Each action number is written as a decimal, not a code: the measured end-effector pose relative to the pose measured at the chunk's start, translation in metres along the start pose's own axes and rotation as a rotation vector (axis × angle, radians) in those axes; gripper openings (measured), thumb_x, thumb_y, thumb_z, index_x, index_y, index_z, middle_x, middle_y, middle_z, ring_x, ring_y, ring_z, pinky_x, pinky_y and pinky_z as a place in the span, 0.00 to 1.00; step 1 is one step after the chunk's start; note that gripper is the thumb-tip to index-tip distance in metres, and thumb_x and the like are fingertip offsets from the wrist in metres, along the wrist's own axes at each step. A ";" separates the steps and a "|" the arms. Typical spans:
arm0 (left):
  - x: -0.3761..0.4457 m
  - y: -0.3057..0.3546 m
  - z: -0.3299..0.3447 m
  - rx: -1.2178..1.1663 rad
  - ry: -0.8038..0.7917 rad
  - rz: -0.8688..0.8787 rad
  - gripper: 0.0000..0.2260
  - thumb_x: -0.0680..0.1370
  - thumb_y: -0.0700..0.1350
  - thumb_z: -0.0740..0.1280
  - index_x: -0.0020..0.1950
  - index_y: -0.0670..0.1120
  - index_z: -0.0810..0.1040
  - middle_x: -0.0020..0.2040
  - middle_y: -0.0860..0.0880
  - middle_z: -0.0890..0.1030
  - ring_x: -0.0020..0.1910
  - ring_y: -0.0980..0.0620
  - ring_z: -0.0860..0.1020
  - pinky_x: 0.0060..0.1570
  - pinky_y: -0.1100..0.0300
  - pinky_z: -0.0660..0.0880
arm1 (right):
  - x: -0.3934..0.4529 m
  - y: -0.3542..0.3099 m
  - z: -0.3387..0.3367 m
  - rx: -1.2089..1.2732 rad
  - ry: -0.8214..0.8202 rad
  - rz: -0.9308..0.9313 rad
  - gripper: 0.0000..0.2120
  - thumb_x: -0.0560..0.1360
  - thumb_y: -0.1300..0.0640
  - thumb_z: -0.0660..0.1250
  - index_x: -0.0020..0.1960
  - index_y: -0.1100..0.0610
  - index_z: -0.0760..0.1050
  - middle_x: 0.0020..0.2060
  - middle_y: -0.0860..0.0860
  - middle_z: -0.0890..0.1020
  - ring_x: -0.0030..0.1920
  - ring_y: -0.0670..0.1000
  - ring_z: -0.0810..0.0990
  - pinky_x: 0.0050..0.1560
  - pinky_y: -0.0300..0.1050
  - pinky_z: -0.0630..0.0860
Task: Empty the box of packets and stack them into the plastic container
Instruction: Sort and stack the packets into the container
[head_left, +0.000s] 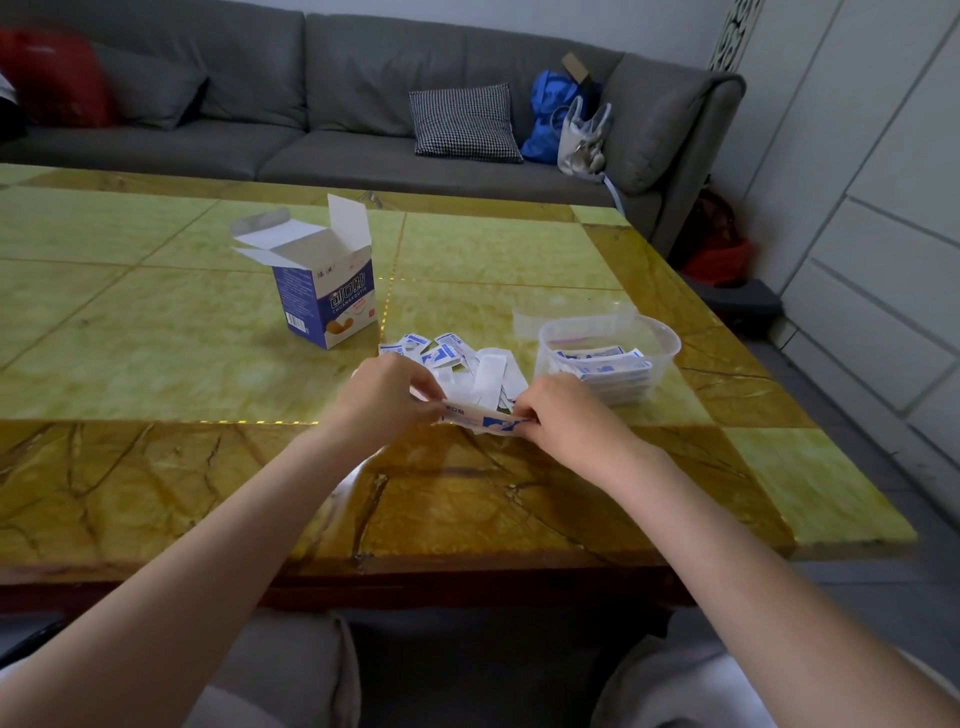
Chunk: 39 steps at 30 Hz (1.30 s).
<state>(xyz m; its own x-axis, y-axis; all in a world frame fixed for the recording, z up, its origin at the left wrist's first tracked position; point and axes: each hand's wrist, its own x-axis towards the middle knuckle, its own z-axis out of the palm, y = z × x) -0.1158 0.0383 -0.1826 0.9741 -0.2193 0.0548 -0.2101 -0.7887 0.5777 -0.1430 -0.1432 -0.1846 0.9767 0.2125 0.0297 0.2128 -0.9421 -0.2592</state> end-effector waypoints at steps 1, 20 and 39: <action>0.000 0.001 0.000 0.005 -0.010 0.011 0.06 0.72 0.43 0.71 0.47 0.43 0.83 0.40 0.48 0.81 0.38 0.54 0.77 0.37 0.64 0.72 | 0.000 0.000 -0.001 0.010 -0.008 0.013 0.07 0.75 0.60 0.65 0.47 0.61 0.80 0.41 0.55 0.79 0.40 0.54 0.78 0.40 0.43 0.72; -0.002 0.008 0.008 0.125 0.019 0.051 0.14 0.75 0.39 0.65 0.60 0.44 0.78 0.54 0.45 0.83 0.53 0.50 0.80 0.53 0.61 0.72 | -0.002 -0.002 0.003 -0.102 -0.039 -0.085 0.12 0.76 0.65 0.59 0.55 0.60 0.78 0.49 0.56 0.78 0.50 0.57 0.77 0.50 0.48 0.75; 0.060 0.089 0.005 -0.424 0.058 0.034 0.06 0.74 0.41 0.68 0.50 0.44 0.77 0.35 0.50 0.80 0.31 0.58 0.76 0.27 0.66 0.69 | 0.035 0.068 -0.076 0.616 0.502 0.426 0.13 0.68 0.60 0.73 0.48 0.56 0.72 0.42 0.52 0.78 0.43 0.51 0.76 0.43 0.43 0.70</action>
<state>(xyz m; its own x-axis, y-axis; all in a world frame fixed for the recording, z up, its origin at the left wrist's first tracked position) -0.0766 -0.0478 -0.1322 0.9729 -0.1988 0.1181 -0.2008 -0.4733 0.8577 -0.0925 -0.2196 -0.1277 0.8972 -0.3972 0.1932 -0.0812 -0.5782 -0.8119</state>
